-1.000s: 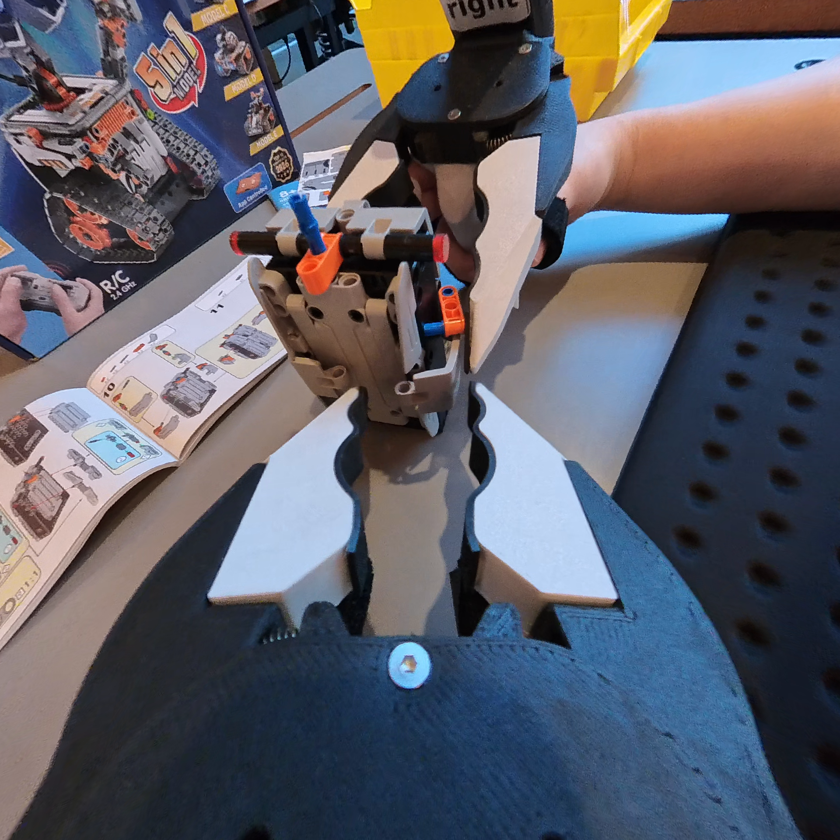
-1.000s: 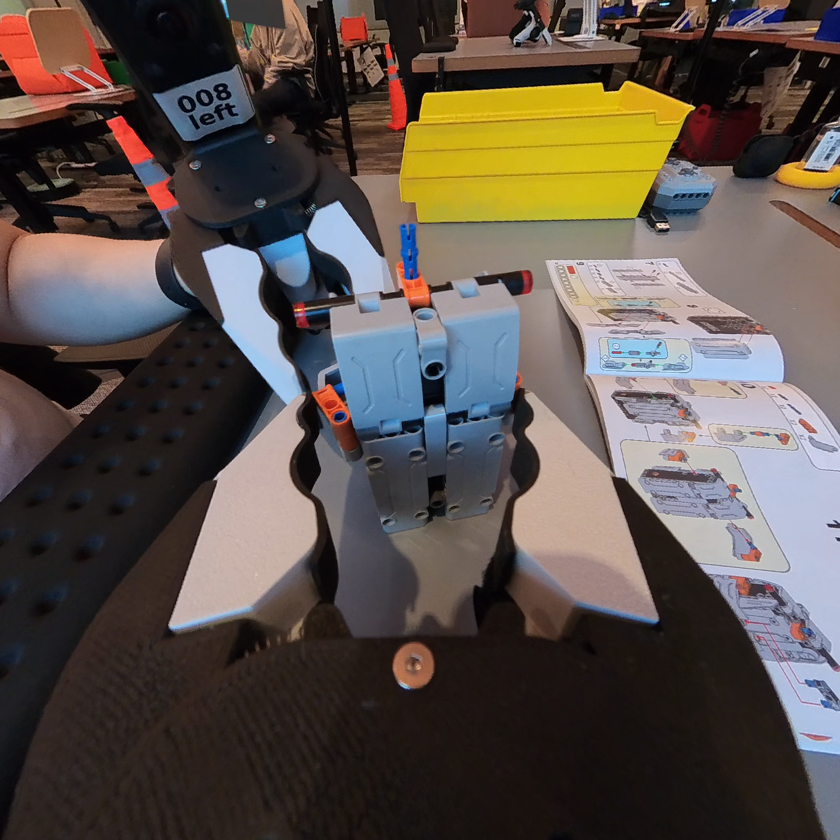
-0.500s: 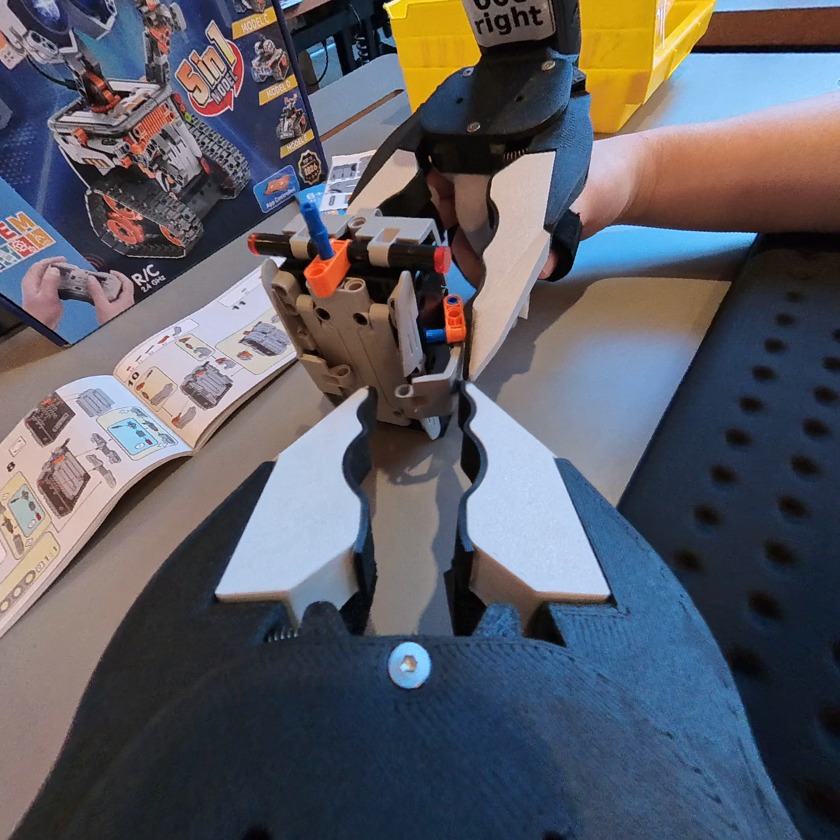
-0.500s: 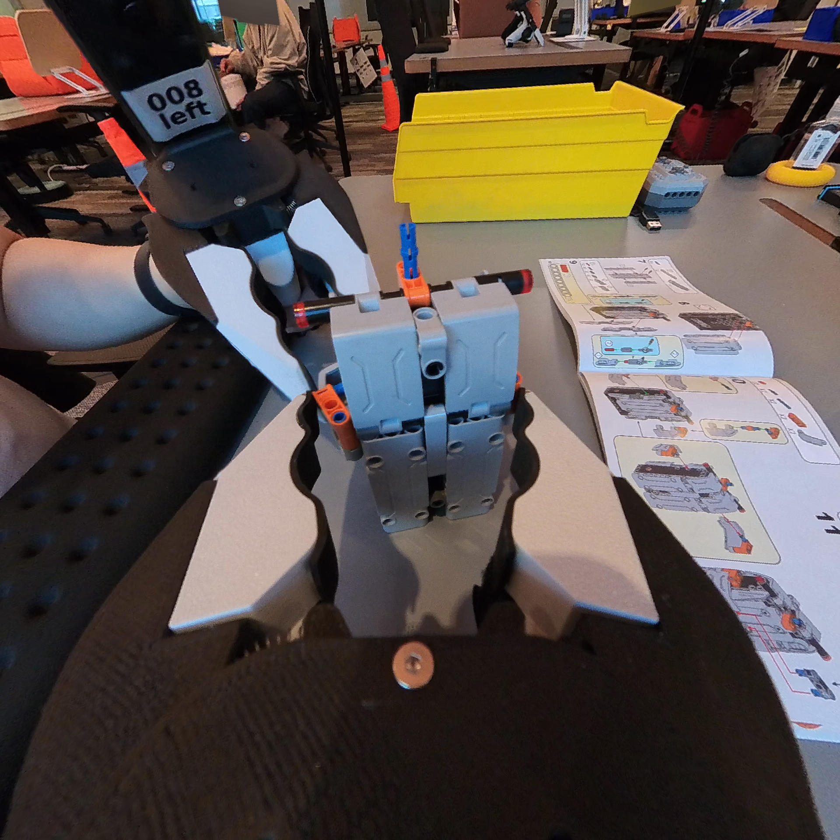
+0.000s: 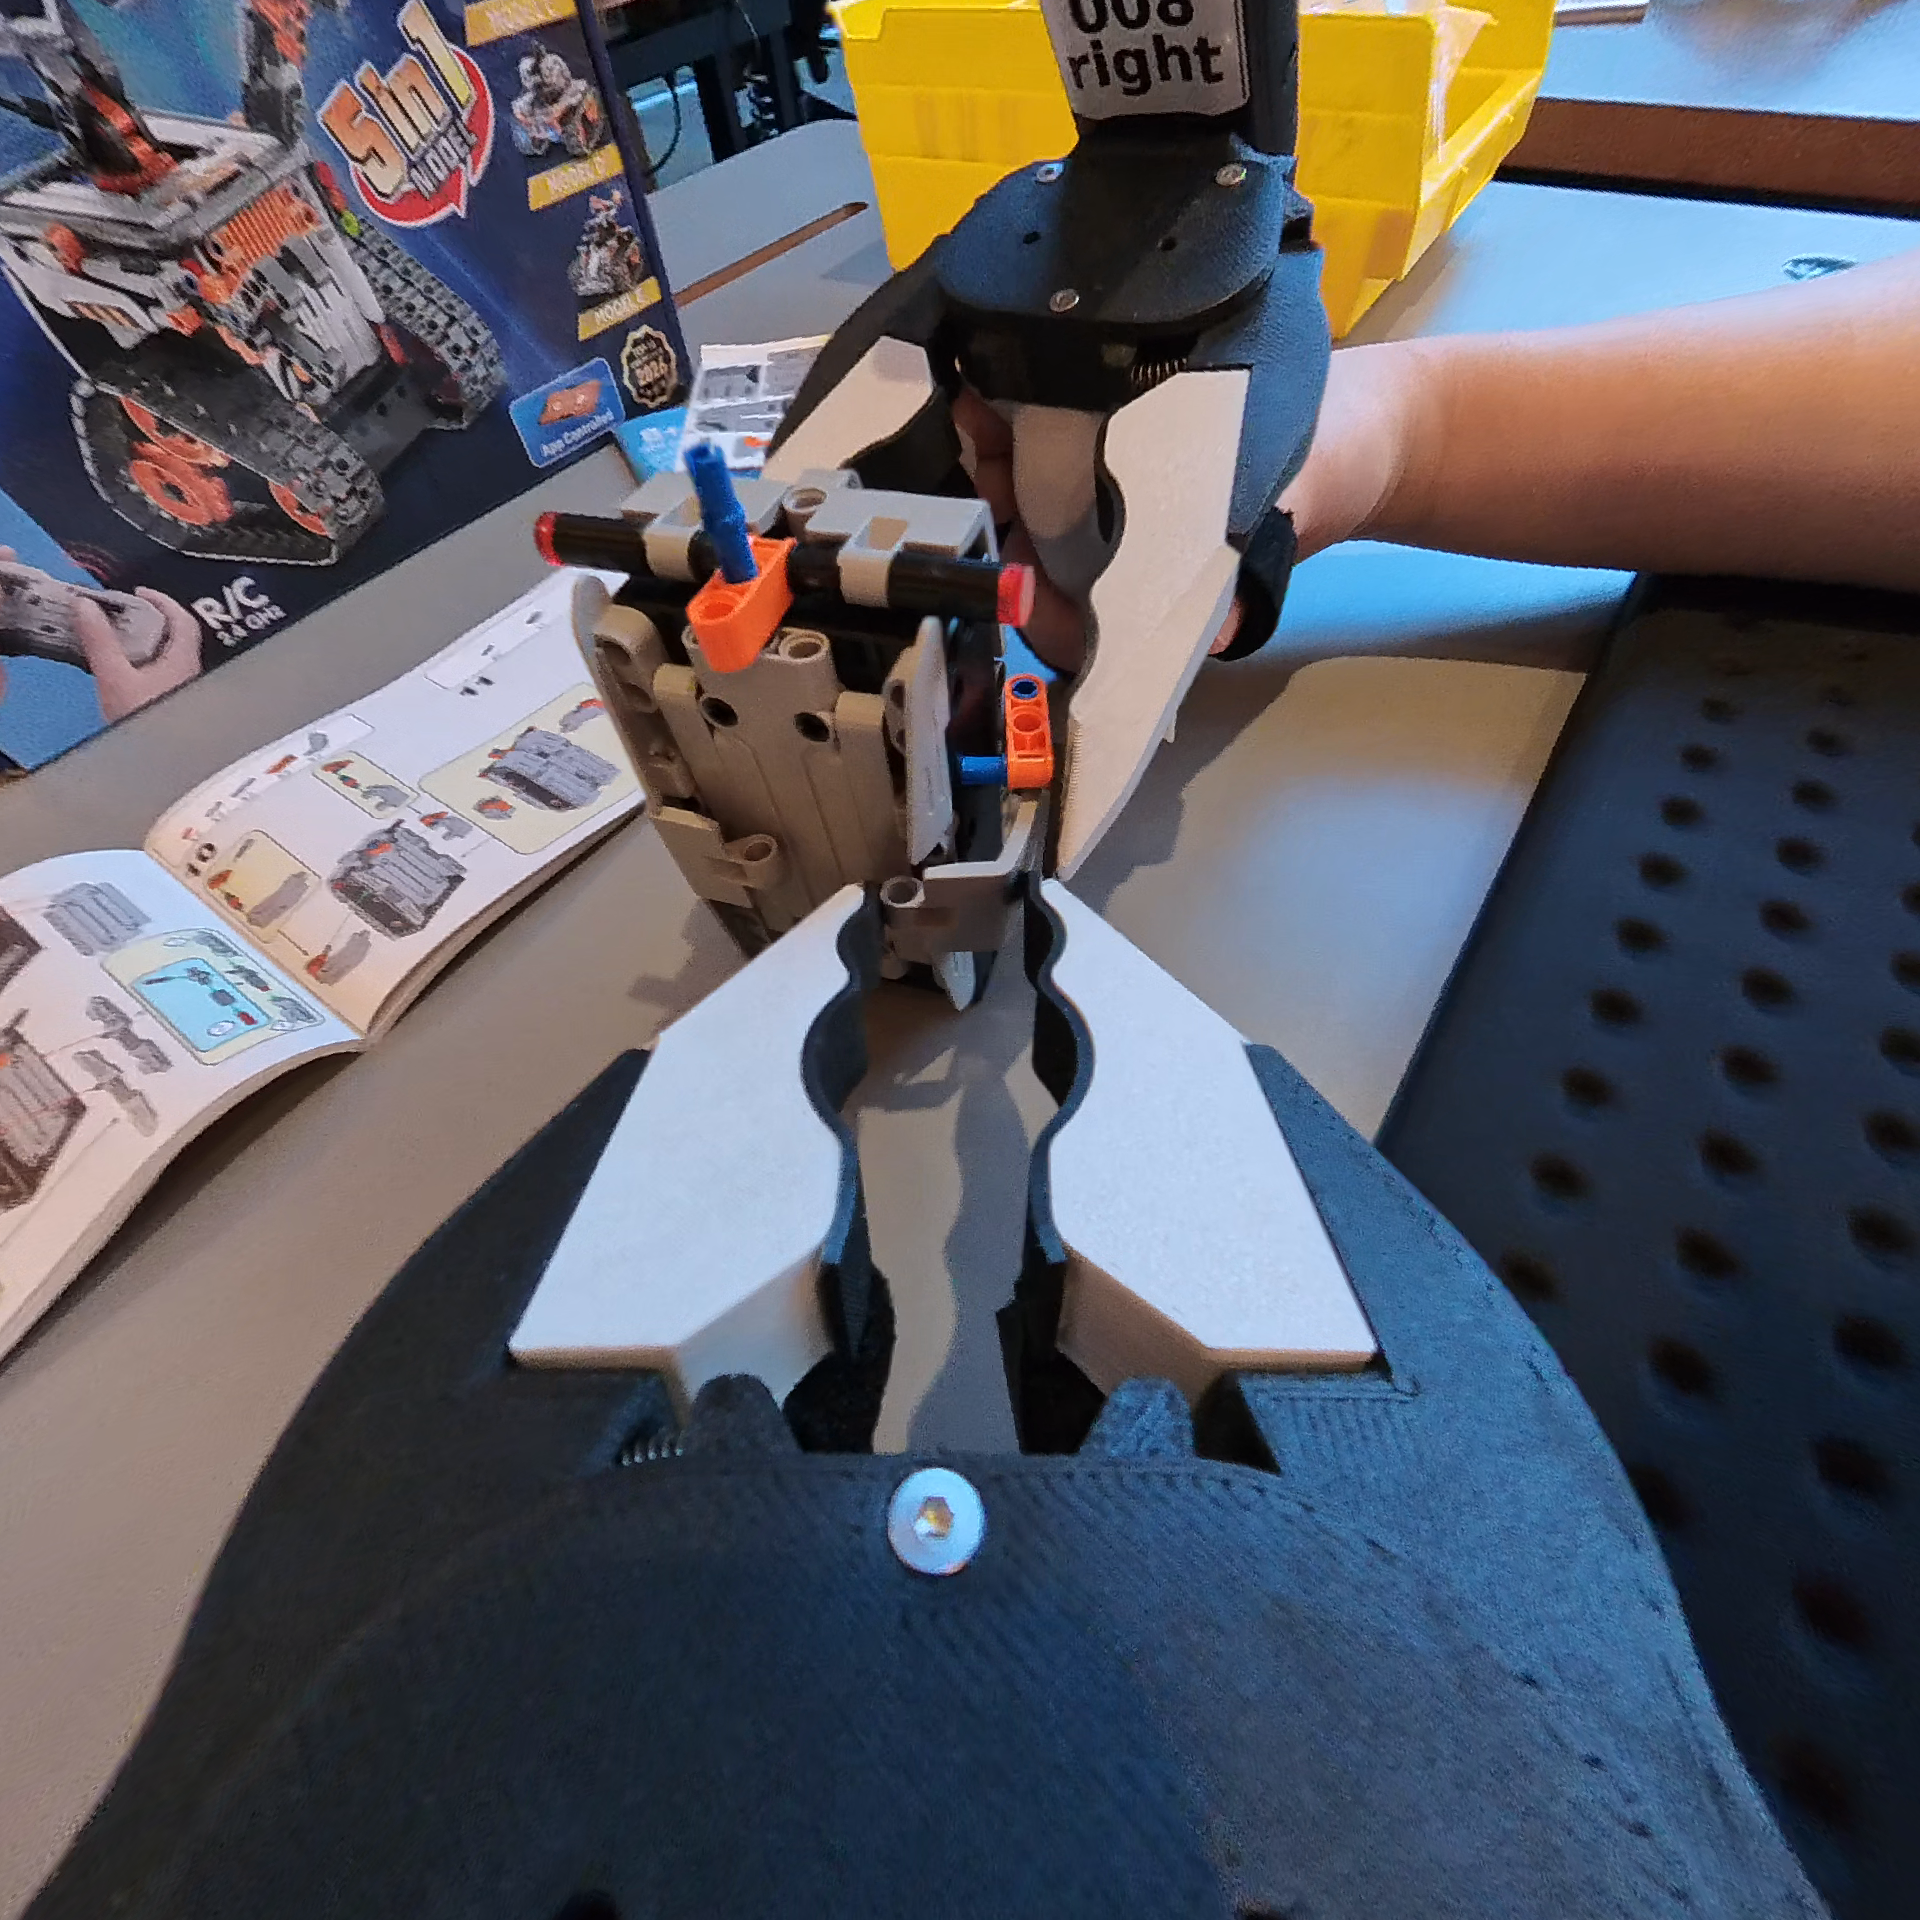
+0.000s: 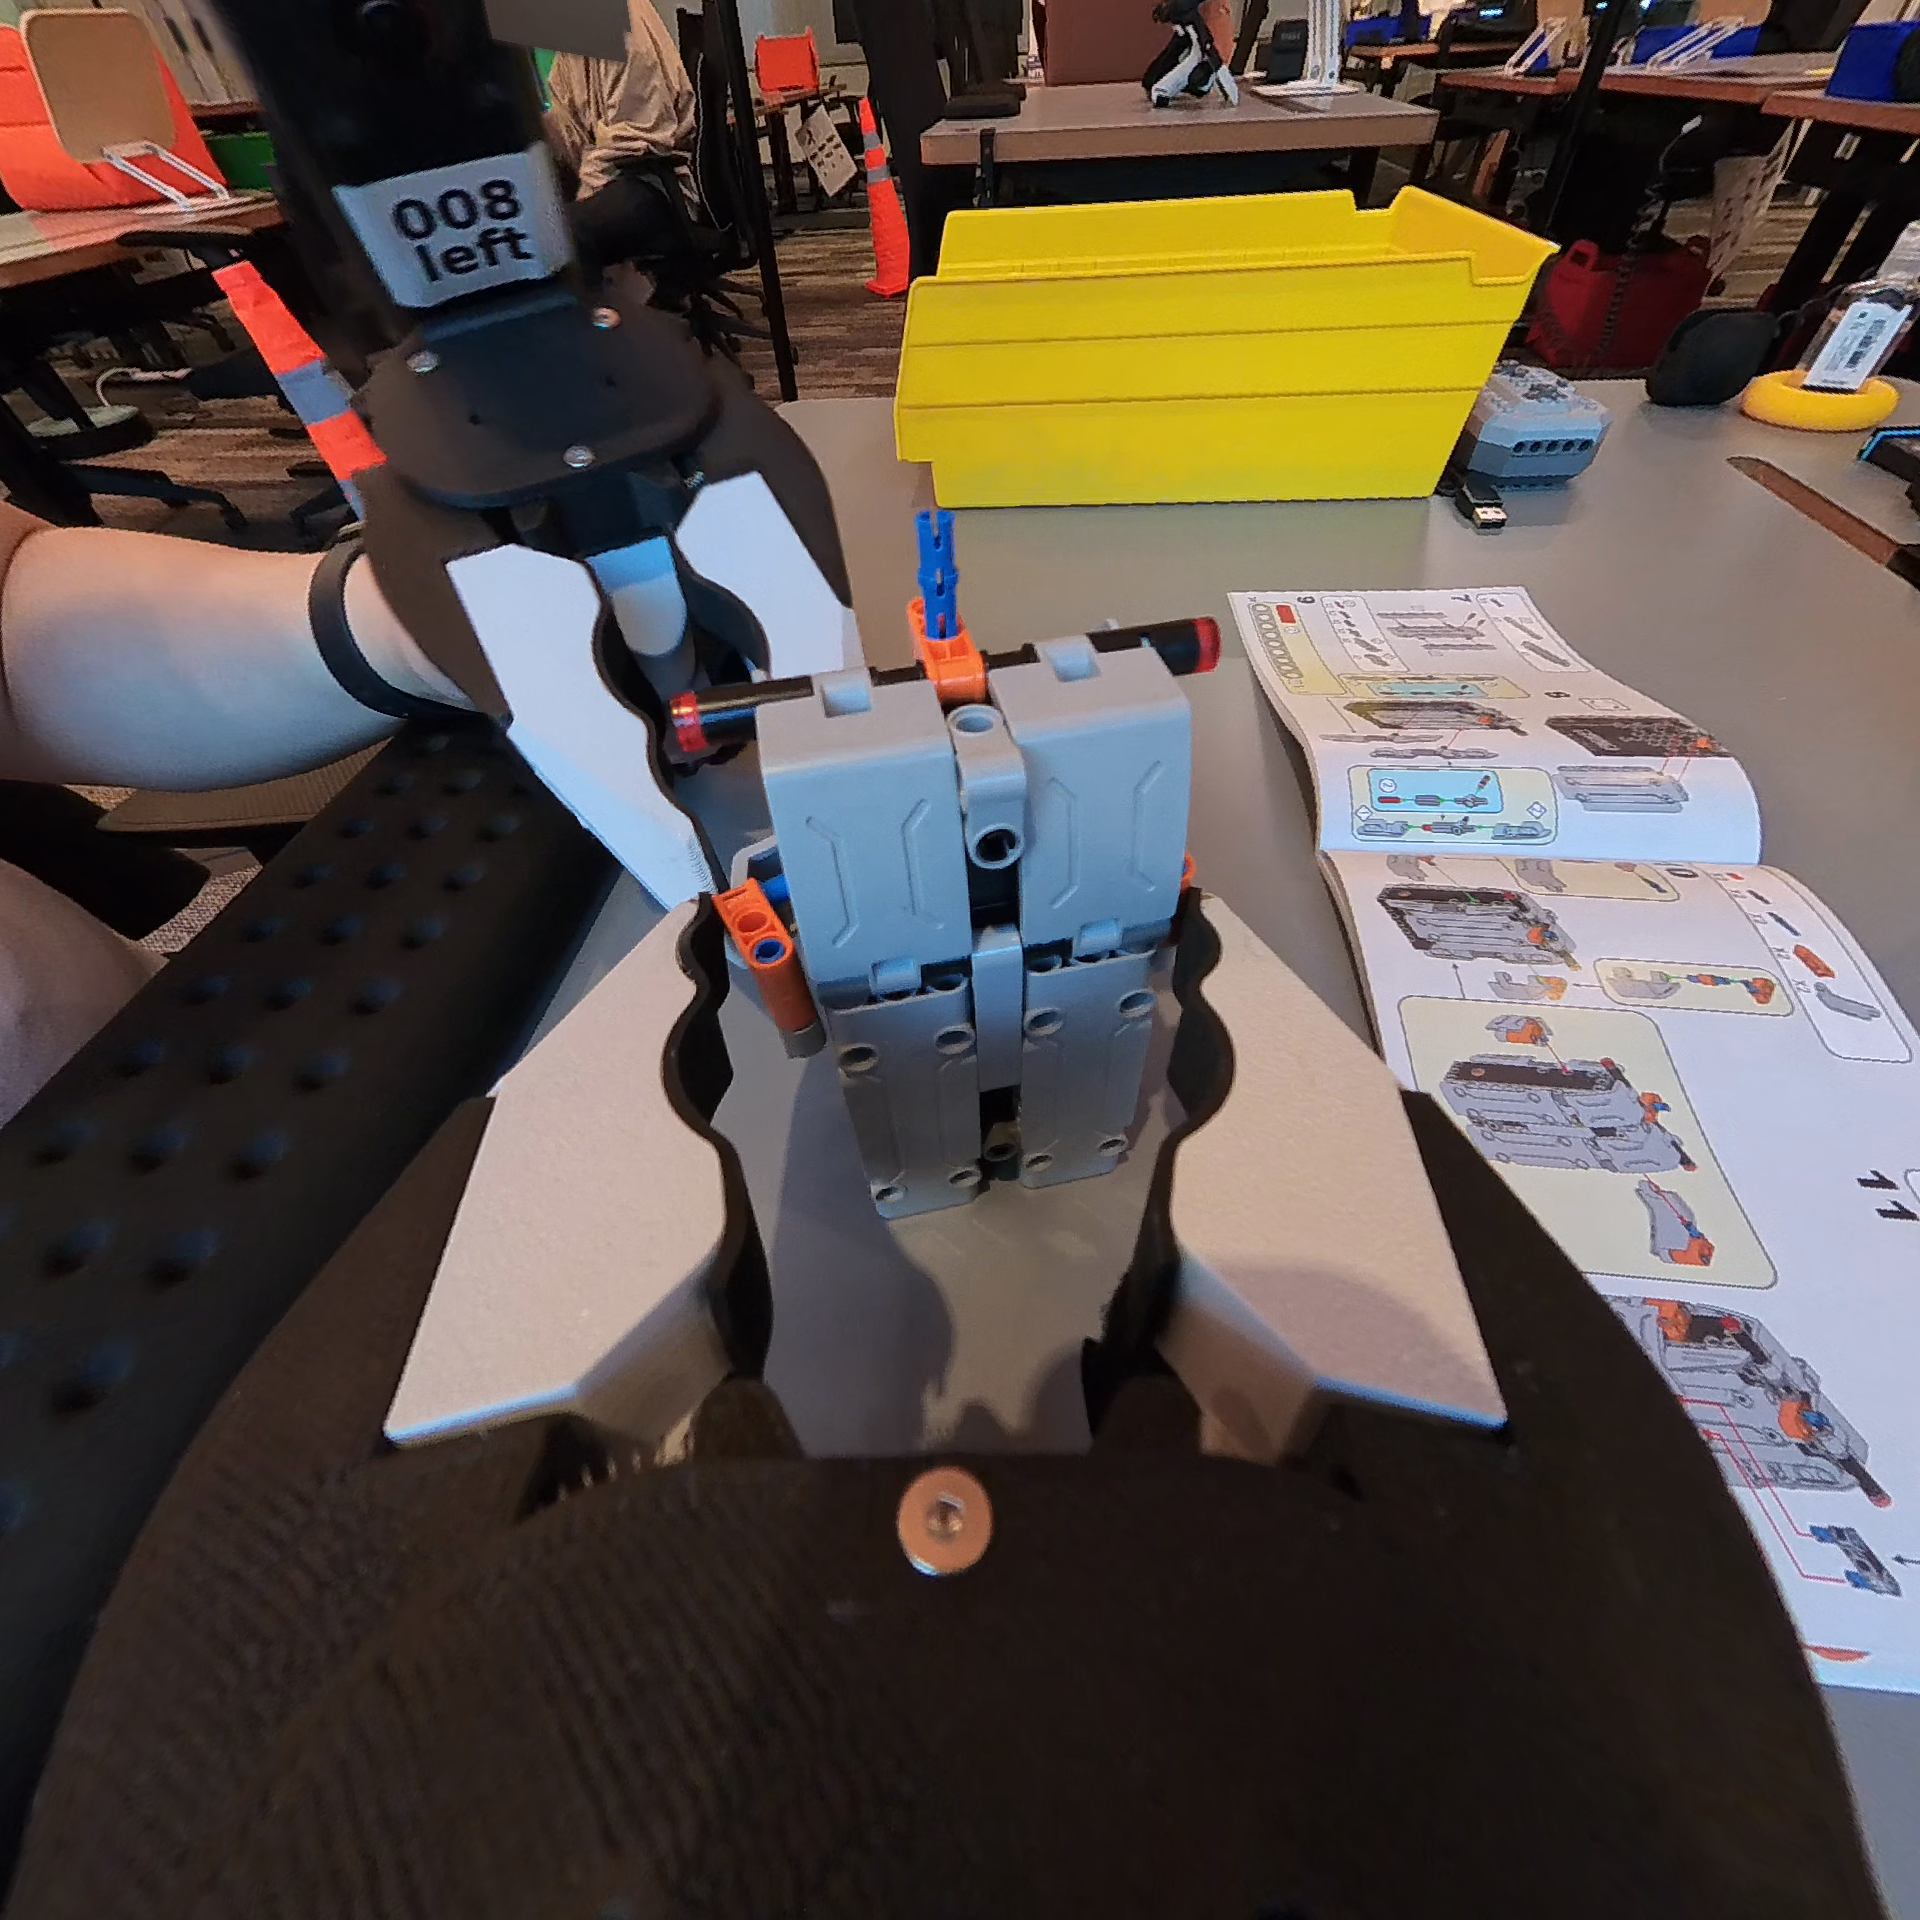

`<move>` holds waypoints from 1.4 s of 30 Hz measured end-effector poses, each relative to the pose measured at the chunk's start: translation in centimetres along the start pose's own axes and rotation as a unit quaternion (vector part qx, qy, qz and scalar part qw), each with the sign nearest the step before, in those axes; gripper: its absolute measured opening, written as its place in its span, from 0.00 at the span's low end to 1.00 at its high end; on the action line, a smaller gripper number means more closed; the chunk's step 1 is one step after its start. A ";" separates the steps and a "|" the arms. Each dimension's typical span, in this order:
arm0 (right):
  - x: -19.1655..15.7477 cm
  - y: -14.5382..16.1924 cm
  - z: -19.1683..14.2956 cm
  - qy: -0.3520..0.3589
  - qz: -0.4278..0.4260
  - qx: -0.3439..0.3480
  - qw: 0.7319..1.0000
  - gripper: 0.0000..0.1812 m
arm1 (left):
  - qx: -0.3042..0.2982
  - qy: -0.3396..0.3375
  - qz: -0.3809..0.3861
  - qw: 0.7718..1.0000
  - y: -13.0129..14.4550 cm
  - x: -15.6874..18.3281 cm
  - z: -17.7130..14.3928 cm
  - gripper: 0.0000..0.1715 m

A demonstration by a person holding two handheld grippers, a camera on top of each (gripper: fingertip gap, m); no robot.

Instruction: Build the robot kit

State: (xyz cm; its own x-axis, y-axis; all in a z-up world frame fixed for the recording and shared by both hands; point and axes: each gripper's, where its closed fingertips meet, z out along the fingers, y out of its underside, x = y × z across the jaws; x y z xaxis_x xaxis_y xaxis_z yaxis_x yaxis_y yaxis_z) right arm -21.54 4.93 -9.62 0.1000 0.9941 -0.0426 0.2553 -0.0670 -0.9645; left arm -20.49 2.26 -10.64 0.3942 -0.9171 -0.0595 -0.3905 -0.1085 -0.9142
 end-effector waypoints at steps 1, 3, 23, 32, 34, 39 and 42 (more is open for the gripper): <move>-0.1 0.0 0.0 -0.002 0.001 0.001 1.000 0.48 | 0.001 0.011 -0.010 1.000 0.0 0.1 0.0 0.14; -0.2 -0.1 0.0 -0.005 0.005 0.003 1.000 0.48 | 0.002 0.034 -0.032 0.999 0.0 0.3 0.0 0.14; -0.3 -0.1 -0.1 -0.020 0.009 0.005 1.000 0.48 | -0.008 0.115 -0.037 0.993 -0.1 0.5 -0.2 0.14; -0.1 -0.1 0.0 -0.014 0.007 0.006 1.000 0.47 | -0.018 0.085 -0.046 0.995 0.2 -0.3 0.0 0.14; -0.1 -0.1 0.1 -0.015 0.006 0.005 1.000 0.47 | -0.018 0.081 -0.042 0.996 0.3 -0.3 -0.1 0.14; -0.2 -0.1 0.0 -0.024 0.011 0.007 1.000 0.47 | -0.015 0.083 -0.043 0.996 0.3 -0.2 -0.1 0.14; -0.2 0.0 -0.1 -0.025 0.006 0.004 1.000 0.47 | -0.014 0.089 -0.040 0.995 0.2 -0.1 -0.2 0.14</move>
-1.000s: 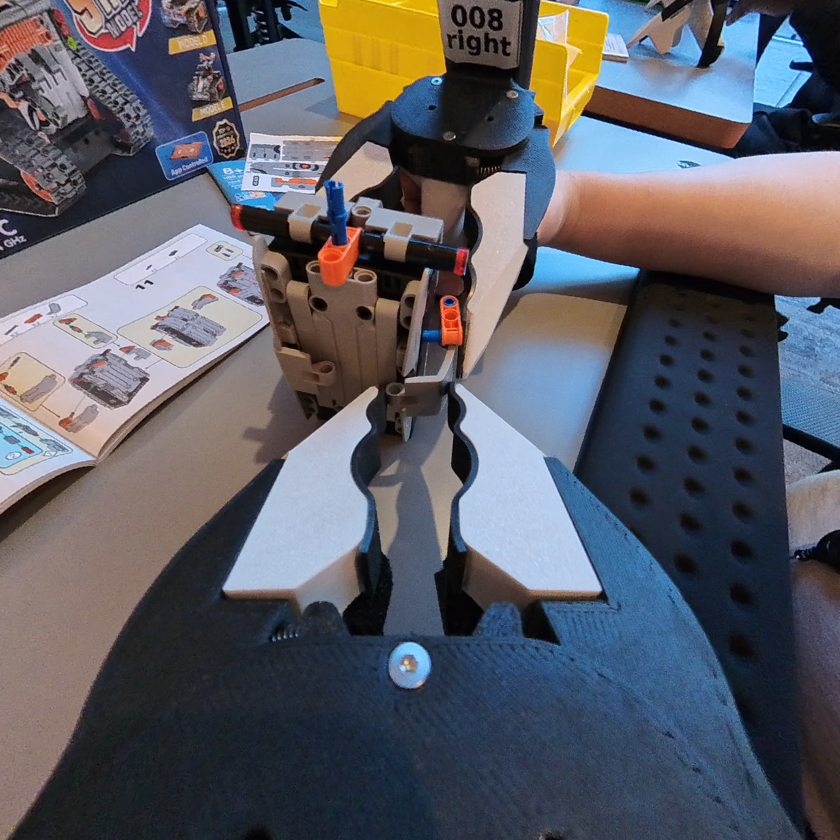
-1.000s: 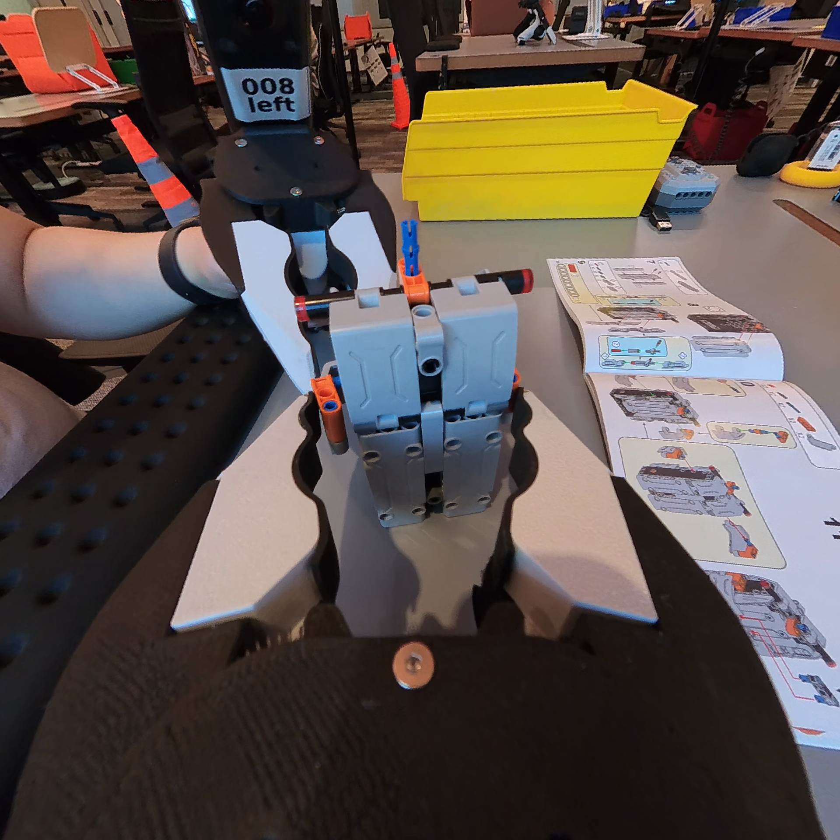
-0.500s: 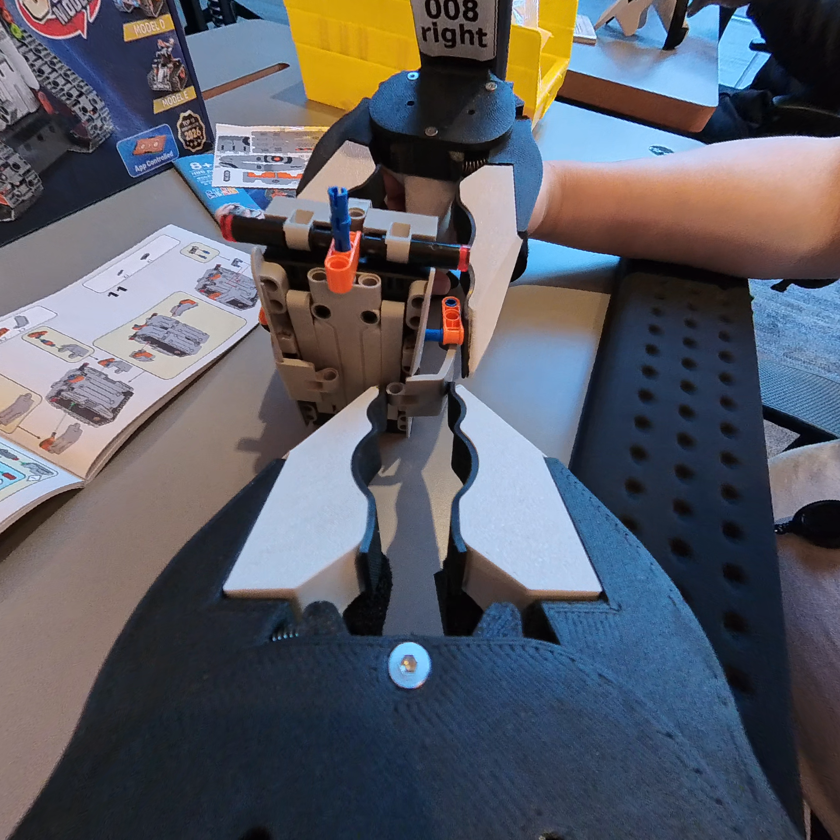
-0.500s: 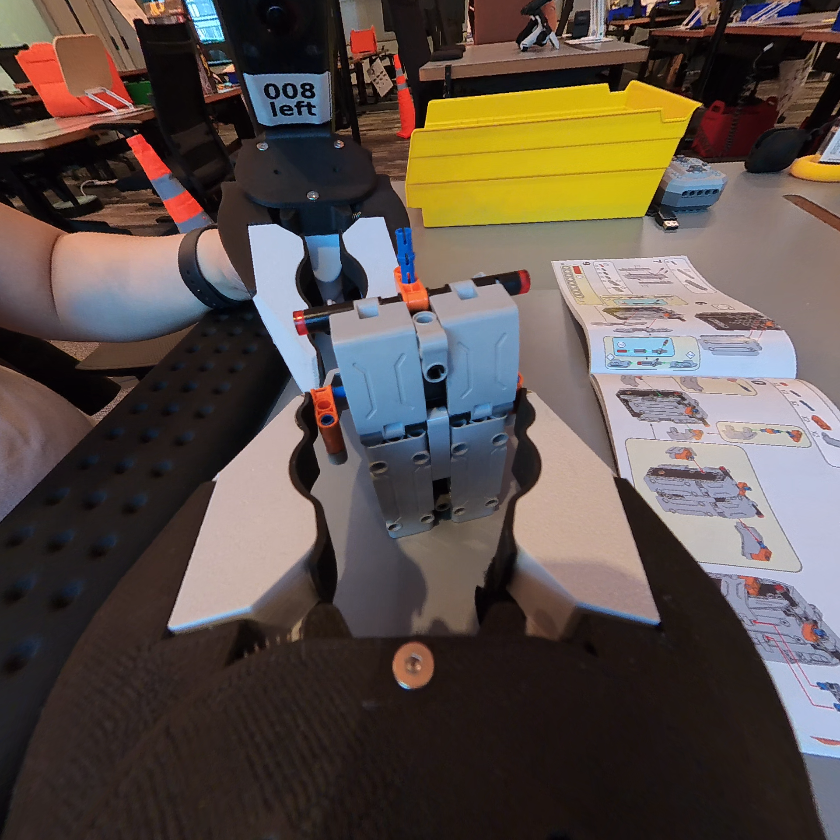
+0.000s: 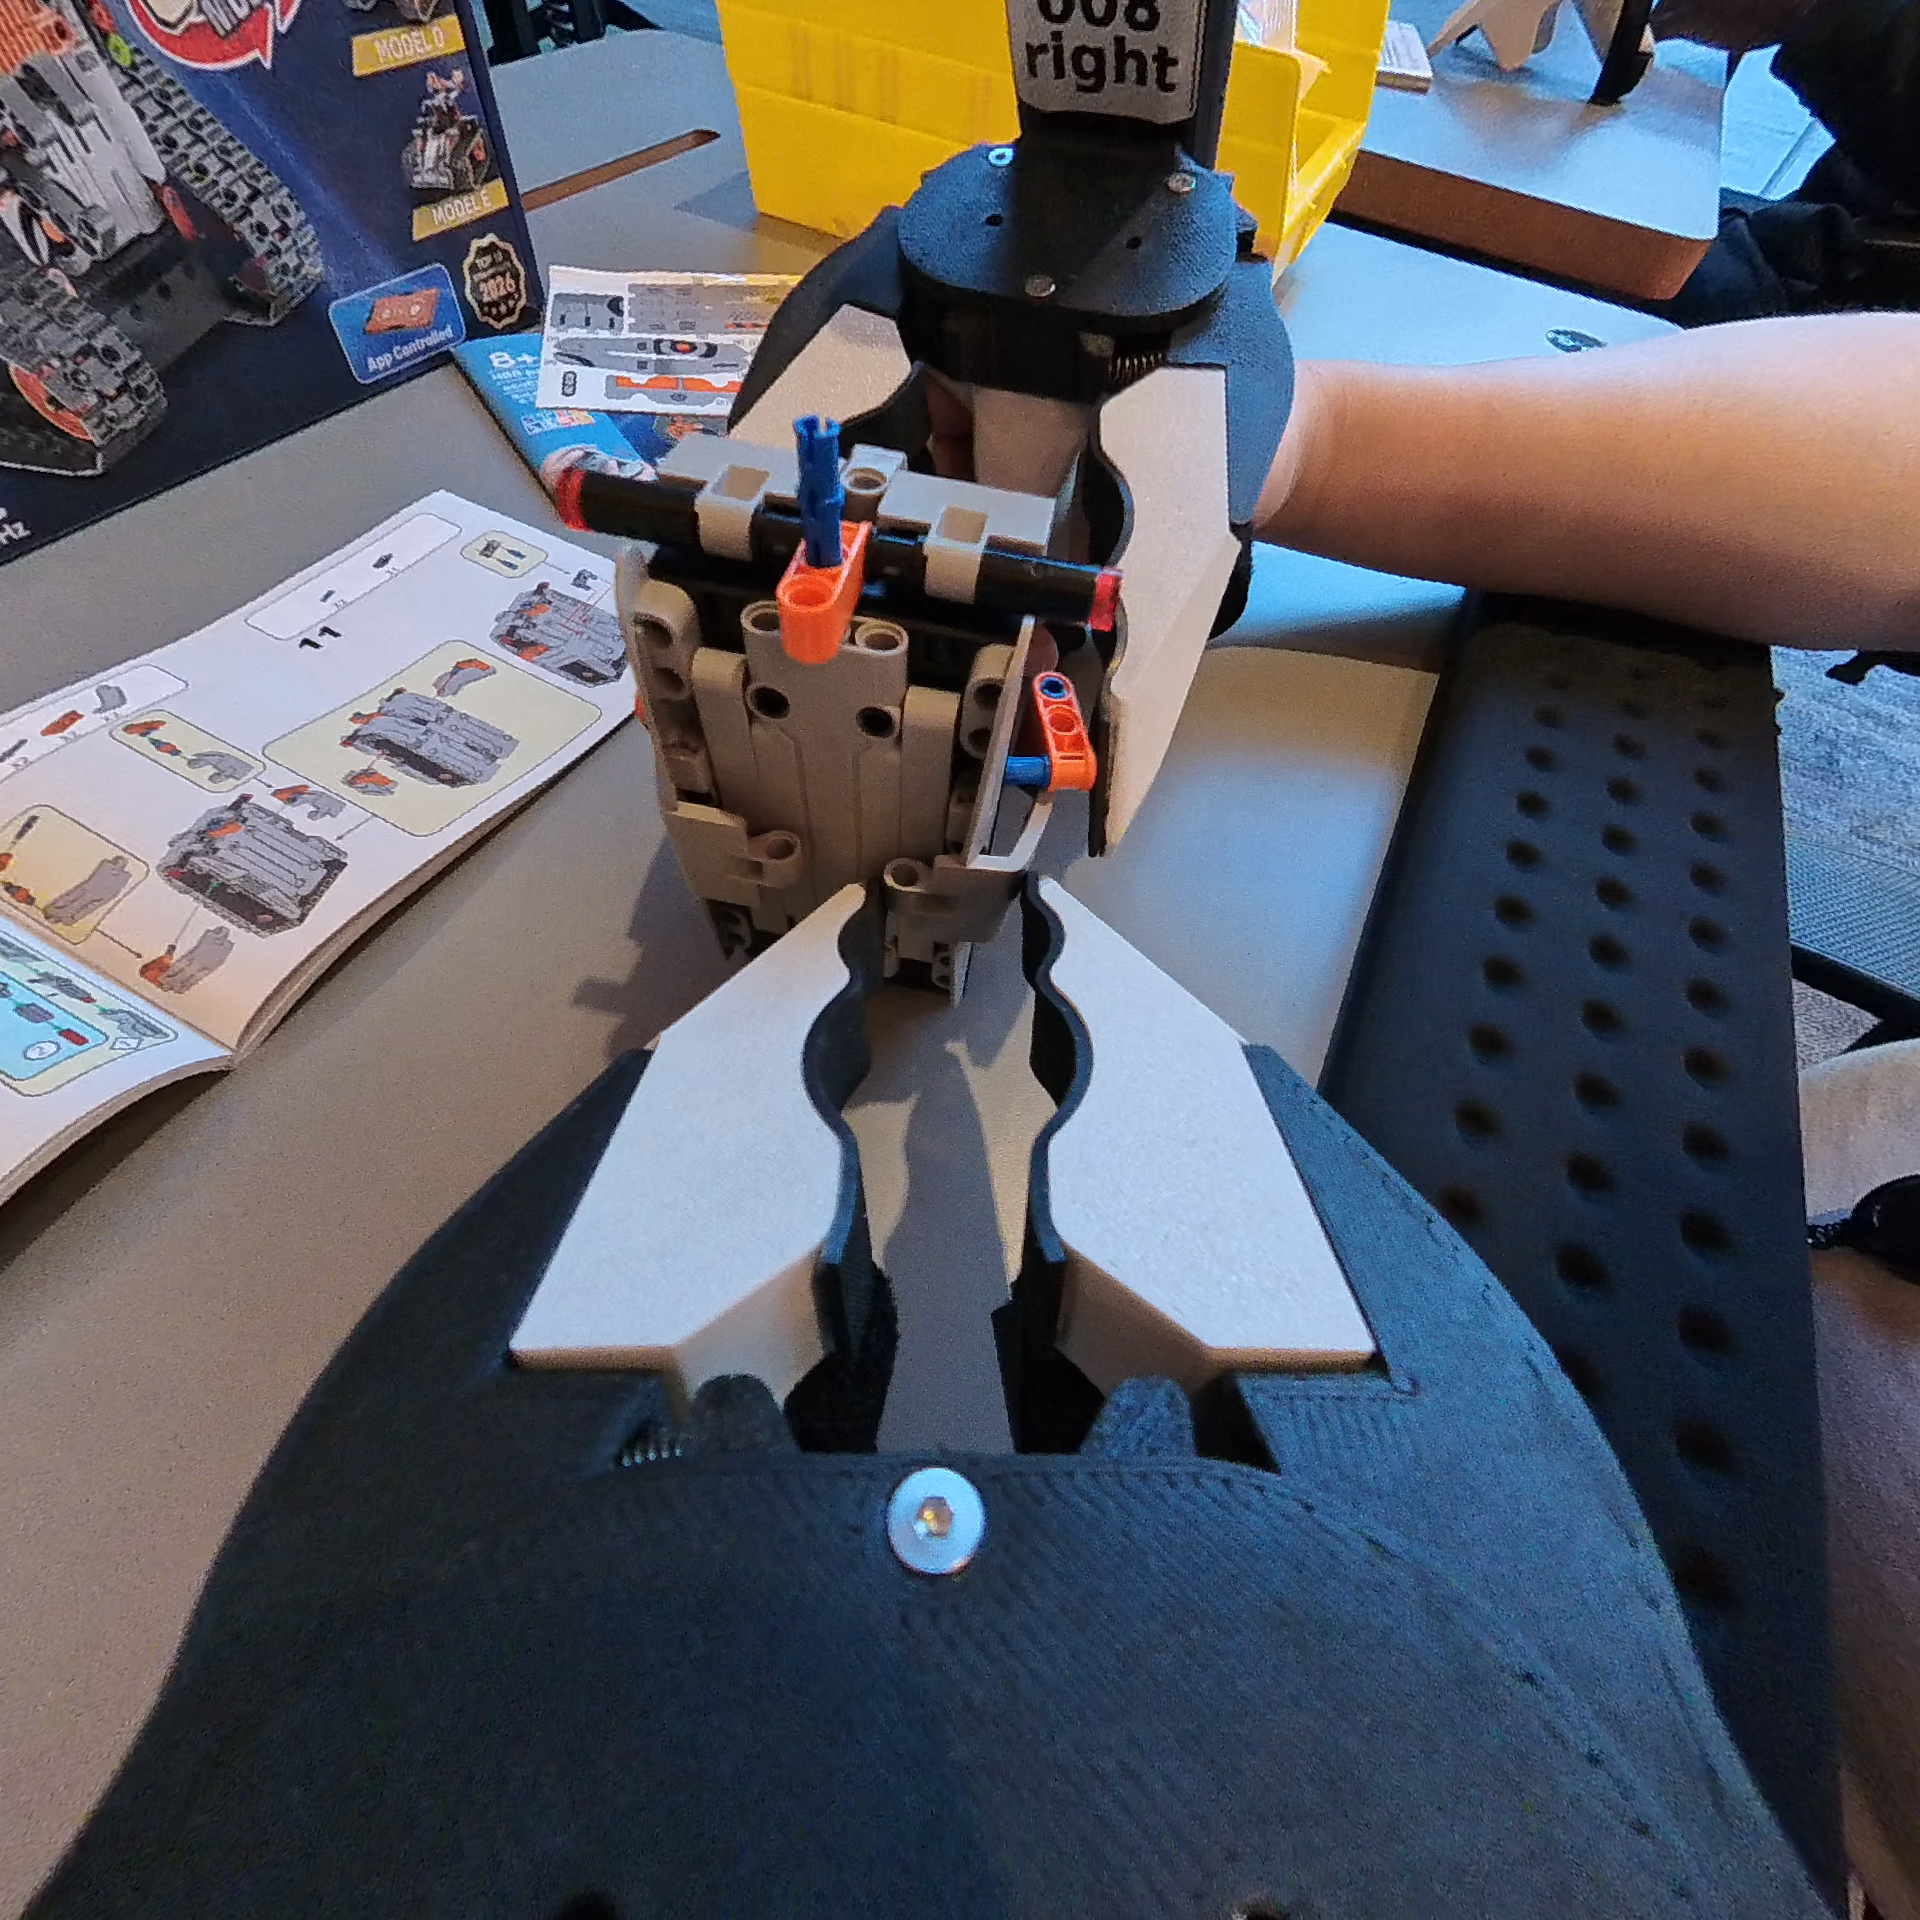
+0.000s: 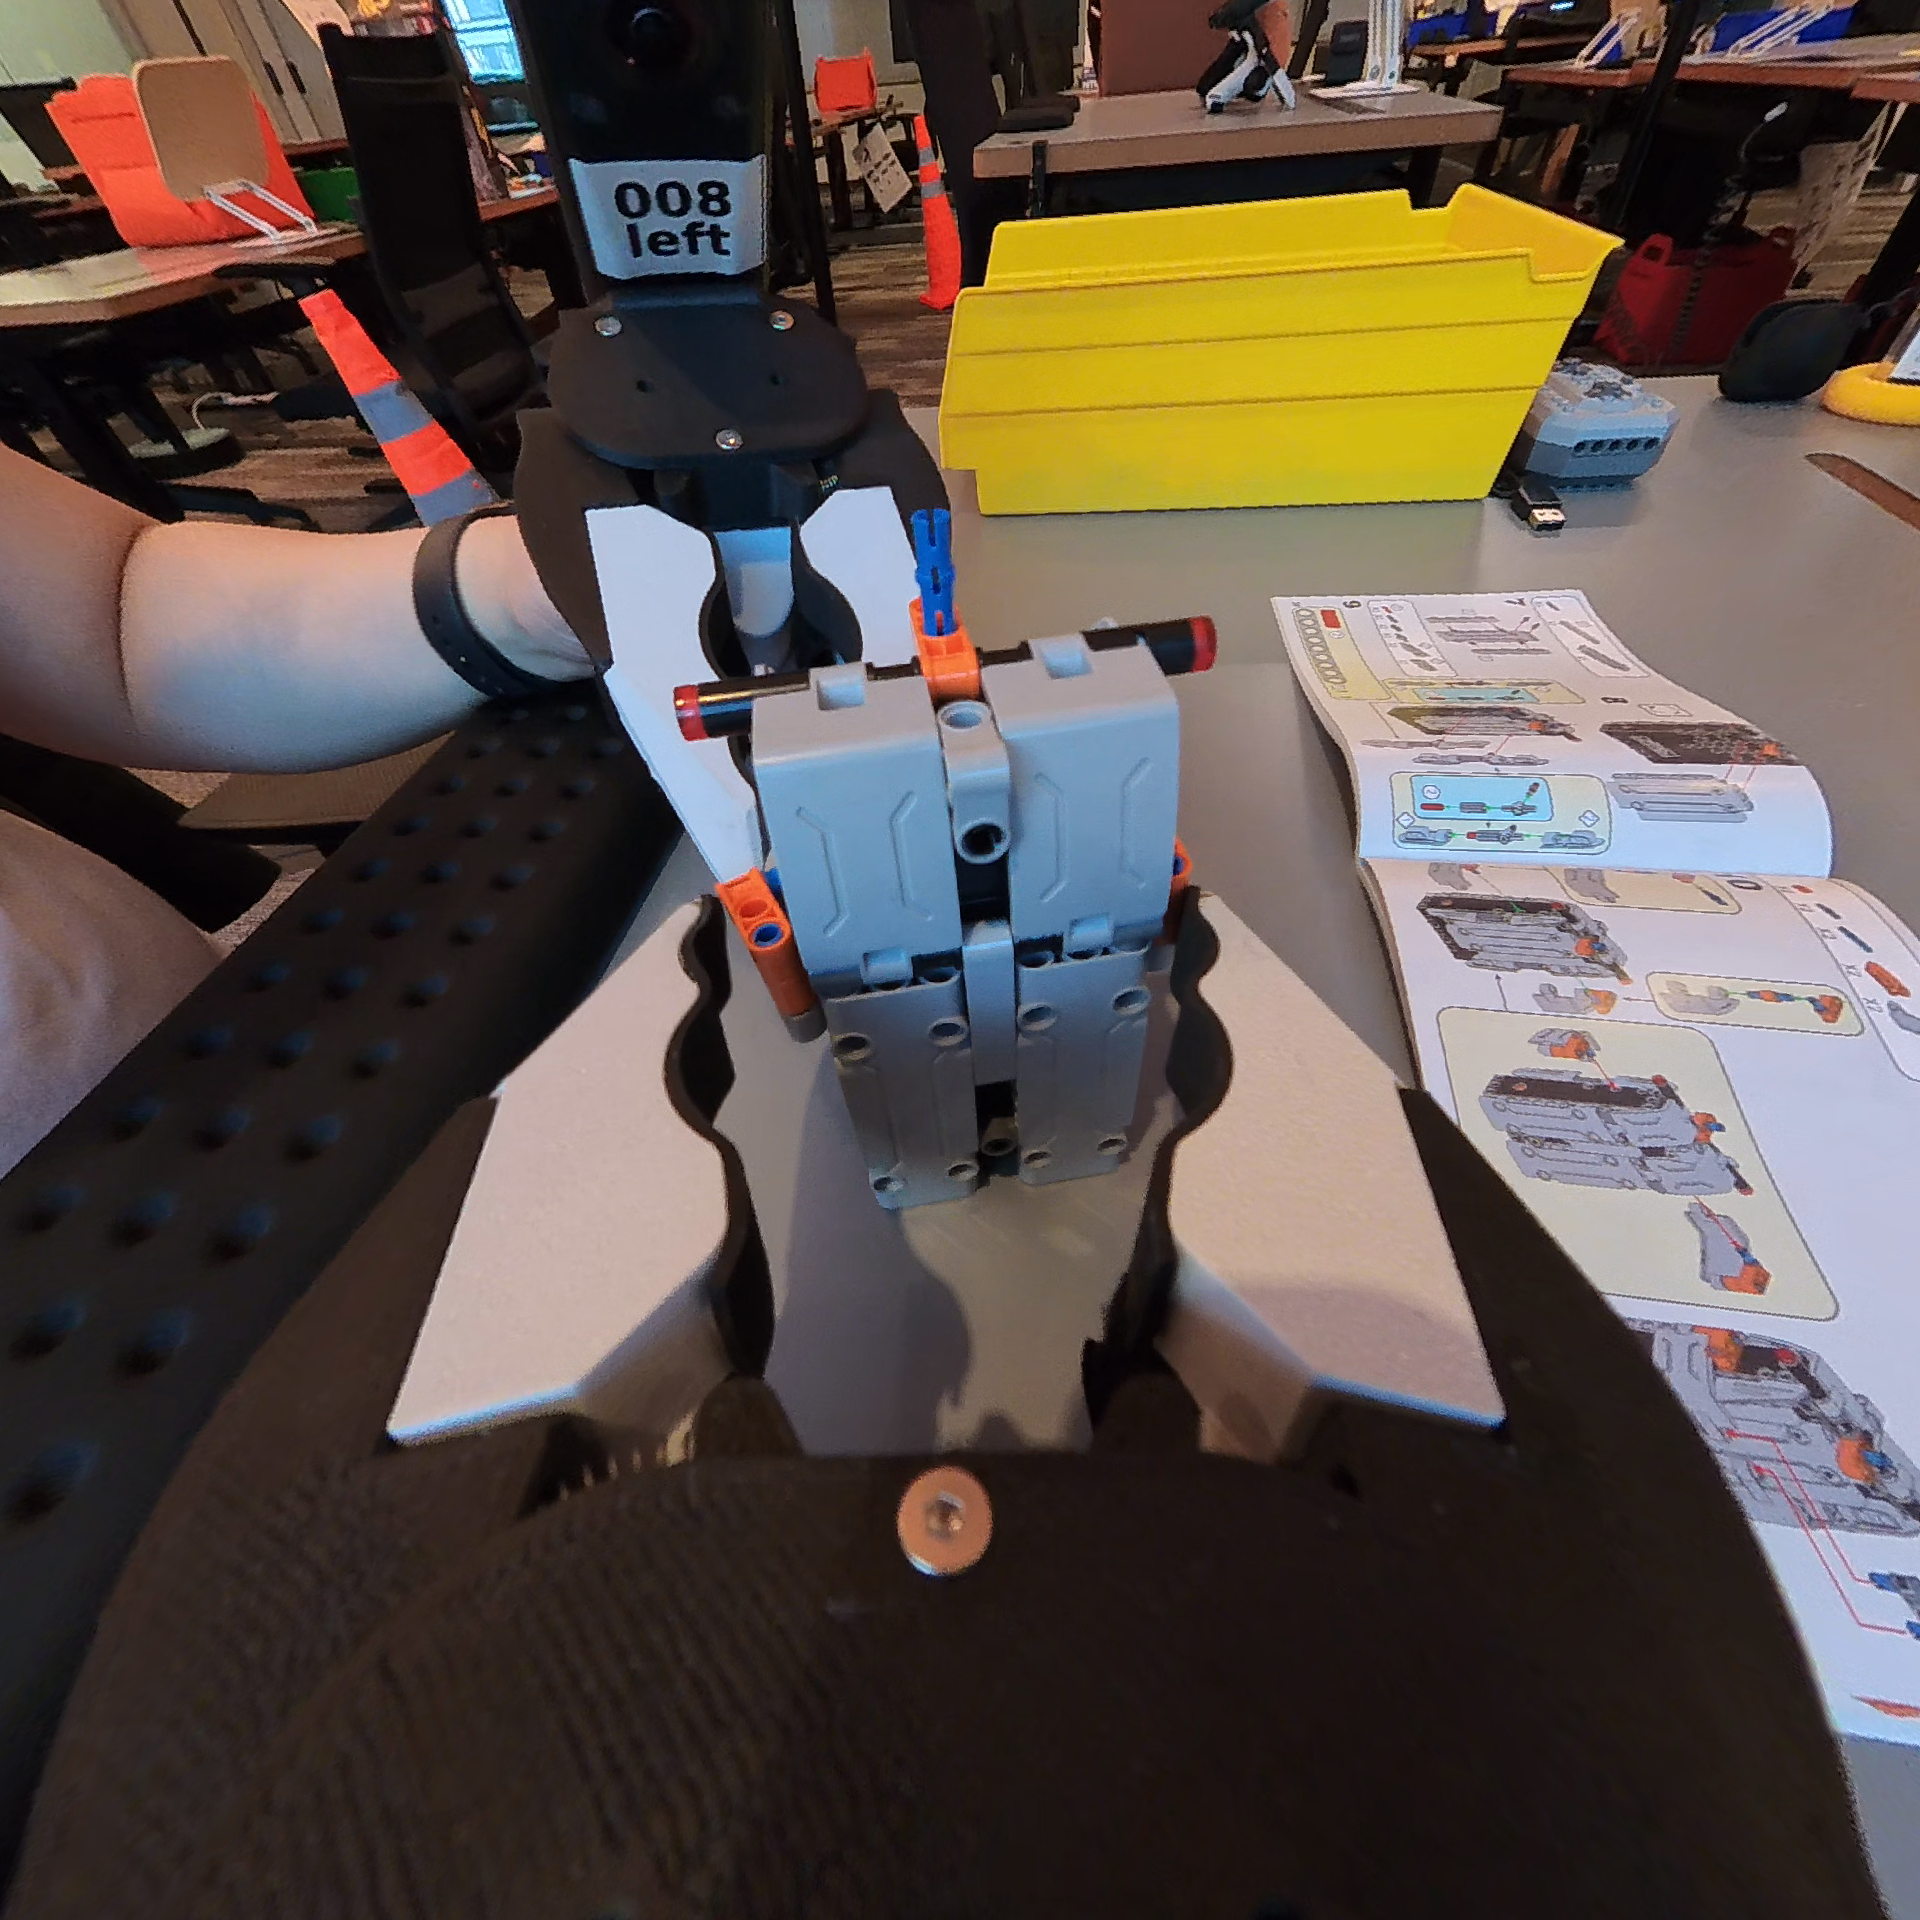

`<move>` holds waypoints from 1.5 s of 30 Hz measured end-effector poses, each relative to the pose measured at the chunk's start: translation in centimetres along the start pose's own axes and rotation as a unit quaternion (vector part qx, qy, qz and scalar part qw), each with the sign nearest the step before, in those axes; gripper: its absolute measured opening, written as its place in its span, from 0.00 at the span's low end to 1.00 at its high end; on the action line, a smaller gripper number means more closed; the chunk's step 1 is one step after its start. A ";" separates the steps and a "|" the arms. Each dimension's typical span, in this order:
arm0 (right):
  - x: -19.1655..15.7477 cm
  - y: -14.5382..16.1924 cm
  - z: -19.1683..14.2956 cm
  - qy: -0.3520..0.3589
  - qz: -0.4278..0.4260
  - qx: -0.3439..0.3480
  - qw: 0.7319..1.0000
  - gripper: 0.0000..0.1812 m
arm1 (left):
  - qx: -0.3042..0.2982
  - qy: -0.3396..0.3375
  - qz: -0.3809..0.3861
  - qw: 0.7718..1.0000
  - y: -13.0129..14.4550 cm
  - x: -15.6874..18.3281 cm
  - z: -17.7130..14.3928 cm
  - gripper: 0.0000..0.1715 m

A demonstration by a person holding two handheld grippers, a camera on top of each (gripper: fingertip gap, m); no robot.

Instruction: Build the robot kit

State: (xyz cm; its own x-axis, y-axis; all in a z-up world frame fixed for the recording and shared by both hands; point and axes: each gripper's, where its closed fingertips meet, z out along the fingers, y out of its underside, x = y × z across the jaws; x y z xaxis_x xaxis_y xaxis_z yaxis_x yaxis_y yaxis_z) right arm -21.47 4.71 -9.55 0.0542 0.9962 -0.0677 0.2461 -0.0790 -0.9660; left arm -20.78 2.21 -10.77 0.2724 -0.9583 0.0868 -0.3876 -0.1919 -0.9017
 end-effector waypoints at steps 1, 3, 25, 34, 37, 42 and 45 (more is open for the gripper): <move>0.0 0.0 -0.1 0.001 -0.003 0.000 1.000 0.47 | 0.001 0.001 0.003 1.000 0.0 0.1 0.0 0.14; 0.1 0.0 -0.2 0.004 -0.013 -0.002 1.000 0.47 | 0.002 0.001 0.005 1.000 -0.1 0.1 0.0 0.14; -3.5 -1.0 -4.3 0.292 -0.430 -0.154 0.840 0.28 | 0.001 0.019 -0.017 1.000 -0.5 0.1 0.8 0.14; -2.1 0.7 -2.2 0.322 -0.591 -0.213 0.708 0.25 | 0.013 0.039 -0.030 0.999 -0.9 0.7 0.8 0.14; -2.0 0.3 -2.5 0.332 -0.587 -0.206 0.709 0.18 | 0.026 0.050 -0.043 0.997 -1.2 0.8 0.5 0.14; -2.4 0.4 -2.5 0.336 -0.575 -0.218 0.713 0.18 | 0.031 0.049 -0.041 0.997 -1.1 1.2 0.3 0.14; -2.9 0.4 -2.7 0.346 -0.555 -0.231 0.721 0.18 | 0.038 0.054 -0.039 0.997 -1.0 2.3 0.0 0.17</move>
State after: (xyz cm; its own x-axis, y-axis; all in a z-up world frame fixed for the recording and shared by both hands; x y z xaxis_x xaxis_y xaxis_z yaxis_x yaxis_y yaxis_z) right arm -18.92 1.74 -9.08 0.0058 0.2125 0.9772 0.7970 0.5892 -0.1328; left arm -19.73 0.16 -9.70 0.2005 -0.9590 0.2005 -0.2996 -0.2549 -0.9194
